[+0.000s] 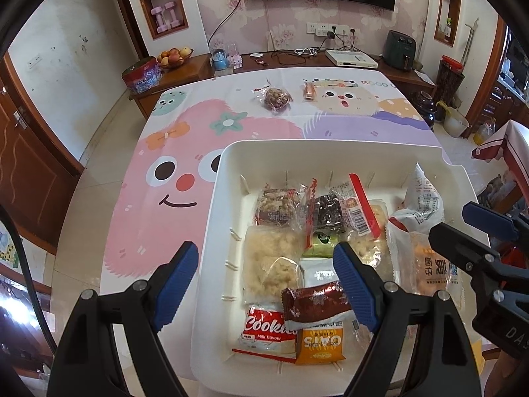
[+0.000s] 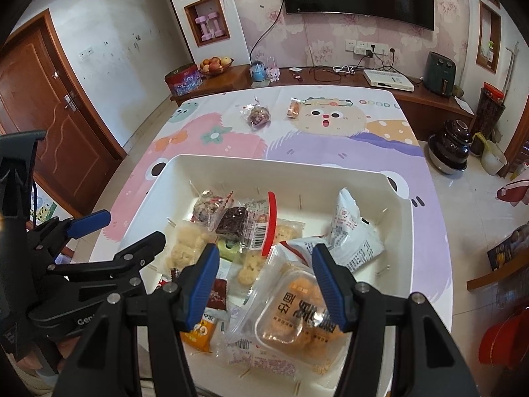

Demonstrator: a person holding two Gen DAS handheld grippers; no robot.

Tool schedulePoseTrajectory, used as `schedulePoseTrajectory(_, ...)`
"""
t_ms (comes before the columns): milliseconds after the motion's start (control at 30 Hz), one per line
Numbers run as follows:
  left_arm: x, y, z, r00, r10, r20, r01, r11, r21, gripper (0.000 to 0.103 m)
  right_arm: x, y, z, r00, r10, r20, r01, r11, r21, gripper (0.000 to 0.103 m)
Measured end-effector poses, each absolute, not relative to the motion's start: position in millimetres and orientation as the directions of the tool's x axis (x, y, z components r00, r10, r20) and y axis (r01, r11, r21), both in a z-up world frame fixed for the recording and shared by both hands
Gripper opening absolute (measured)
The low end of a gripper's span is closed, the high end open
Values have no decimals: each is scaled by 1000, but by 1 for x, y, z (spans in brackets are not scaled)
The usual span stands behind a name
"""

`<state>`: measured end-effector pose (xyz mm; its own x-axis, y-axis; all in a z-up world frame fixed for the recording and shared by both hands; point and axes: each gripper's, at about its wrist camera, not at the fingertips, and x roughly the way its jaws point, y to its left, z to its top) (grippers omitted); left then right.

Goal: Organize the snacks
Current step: 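Move both open grippers back to the remaining snacks on the cloth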

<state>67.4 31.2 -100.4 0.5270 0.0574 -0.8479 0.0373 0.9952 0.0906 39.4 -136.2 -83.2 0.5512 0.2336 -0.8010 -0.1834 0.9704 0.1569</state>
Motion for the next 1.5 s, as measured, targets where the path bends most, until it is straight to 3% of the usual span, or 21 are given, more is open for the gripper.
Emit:
schedulePoseTrajectory(367,106,35,-84,536,57,-842,30,996,86,83,77,-143,-74,535,255,-805,-196,965,175,59)
schedulePoseTrajectory(800,215,45,30,638,39,-769,64,993,103,83,203,-165,38,602,242,-761,-198,968,151,59)
schedulePoseTrajectory(1033,298,45,74,645,59,-762,22,995,95,83,279,-162,71,591,223,-775,-174,974,148,59)
schedulePoseTrajectory(1233,375,49,38,572,73,-817,-20,997,75,83,352,-151,33,521,173,-836,-138,983,118,59)
schedulePoseTrajectory(1500,450,62,-104,366,18,-931,-99,995,-20,83,407,-137,-81,370,176,-912,-114,983,143,59)
